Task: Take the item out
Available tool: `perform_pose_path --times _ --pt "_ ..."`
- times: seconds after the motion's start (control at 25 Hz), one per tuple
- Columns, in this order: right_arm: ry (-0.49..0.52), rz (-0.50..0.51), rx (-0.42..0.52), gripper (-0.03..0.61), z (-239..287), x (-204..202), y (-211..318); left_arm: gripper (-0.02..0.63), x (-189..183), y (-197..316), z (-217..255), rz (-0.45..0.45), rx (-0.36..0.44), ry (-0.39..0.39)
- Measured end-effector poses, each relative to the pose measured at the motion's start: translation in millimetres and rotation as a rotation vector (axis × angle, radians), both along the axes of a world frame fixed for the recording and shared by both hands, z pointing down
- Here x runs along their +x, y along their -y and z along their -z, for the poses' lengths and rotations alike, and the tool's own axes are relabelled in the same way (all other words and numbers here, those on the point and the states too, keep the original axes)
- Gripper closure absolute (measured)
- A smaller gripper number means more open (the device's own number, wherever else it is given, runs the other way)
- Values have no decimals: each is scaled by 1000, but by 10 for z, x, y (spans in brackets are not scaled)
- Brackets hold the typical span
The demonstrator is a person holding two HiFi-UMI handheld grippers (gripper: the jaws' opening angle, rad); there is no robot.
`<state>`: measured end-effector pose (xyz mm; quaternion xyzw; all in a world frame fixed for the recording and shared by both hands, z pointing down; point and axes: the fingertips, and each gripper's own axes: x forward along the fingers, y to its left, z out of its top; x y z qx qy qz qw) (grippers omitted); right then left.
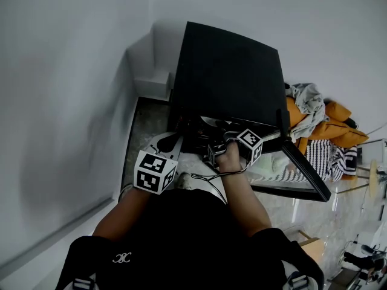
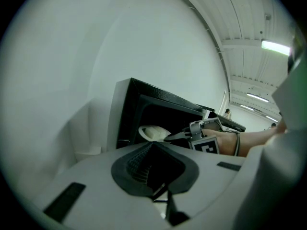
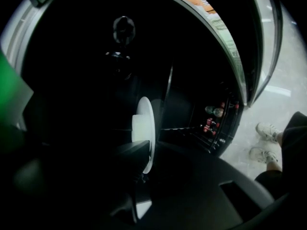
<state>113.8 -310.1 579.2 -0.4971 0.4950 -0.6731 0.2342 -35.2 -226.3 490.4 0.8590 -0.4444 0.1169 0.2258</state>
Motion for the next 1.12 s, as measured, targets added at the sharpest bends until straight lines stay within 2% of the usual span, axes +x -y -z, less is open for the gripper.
perform_pose_path --times 0.12,0.44,1.12 --pt "-15 13 39 555 49 3 18 614 -10 1 2 3 1 0" --pt "5 30 65 557 80 37 -79 614 59 -20 24 -10 4 -3" --pt "90 55 142 557 343 140 -465 614 237 -17 42 -54 17 -11"
